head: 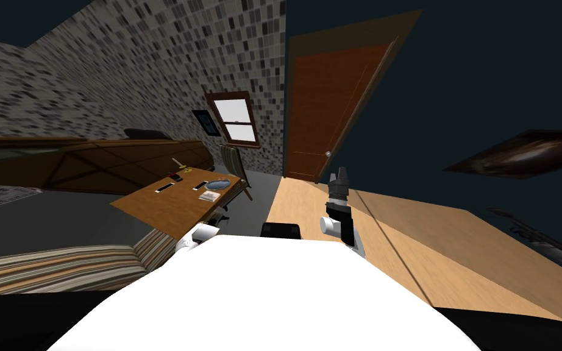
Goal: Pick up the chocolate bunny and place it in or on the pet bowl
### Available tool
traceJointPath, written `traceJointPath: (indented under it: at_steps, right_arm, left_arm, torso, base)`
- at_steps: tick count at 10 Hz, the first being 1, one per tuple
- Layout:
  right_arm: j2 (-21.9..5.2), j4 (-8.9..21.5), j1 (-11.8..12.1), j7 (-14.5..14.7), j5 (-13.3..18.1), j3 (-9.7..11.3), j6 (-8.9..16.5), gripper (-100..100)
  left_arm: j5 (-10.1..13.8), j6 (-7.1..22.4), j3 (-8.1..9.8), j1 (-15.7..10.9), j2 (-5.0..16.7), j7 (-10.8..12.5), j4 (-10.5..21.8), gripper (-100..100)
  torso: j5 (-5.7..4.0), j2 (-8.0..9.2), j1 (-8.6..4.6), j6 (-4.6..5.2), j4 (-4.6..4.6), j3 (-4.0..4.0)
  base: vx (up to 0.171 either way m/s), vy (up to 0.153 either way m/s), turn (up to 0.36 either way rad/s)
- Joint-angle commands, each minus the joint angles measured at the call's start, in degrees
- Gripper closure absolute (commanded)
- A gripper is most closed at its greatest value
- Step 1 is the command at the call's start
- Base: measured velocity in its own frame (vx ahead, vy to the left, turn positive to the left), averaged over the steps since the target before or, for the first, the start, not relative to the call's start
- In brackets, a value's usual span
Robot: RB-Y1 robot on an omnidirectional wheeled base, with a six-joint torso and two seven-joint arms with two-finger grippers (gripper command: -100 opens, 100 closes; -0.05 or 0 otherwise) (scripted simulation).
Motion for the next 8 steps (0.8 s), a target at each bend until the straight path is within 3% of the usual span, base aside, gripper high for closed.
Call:
traceJointPath:
  at_steps: [1,4,8]
  right_arm:
    - [0.0,0.0,0.0,0.0,0.0,0.0,0.0,0]
    - [0.0,0.0,0.0,0.0,0.0,0.0,0.0,0]
    - [0.0,0.0,0.0,0.0,0.0,0.0,0.0,0]
  left_arm:
    - [1.9,1.5,-1.10,0.2,1.6,-1.3,-1.6,100]
    - [5.2,4.5,-2.67,0.6,4.5,-3.4,-5.0,100]
    - [8.9,9.1,-3.66,1.1,8.3,-5.8,-10.7,100]
  torso:
    - [0.00,0.00,0.00,0.00,0.00,0.00]
    - [0.02,-0.16,0.38,0.05,-0.01,-0.08]
    - [0.07,-0.31,0.75,0.08,-0.01,-0.15]
  base:
    - [0.029,-0.091,-0.059]
    - [0.049,-0.031,-0.072]
    - [0.088,0.052,-0.073]
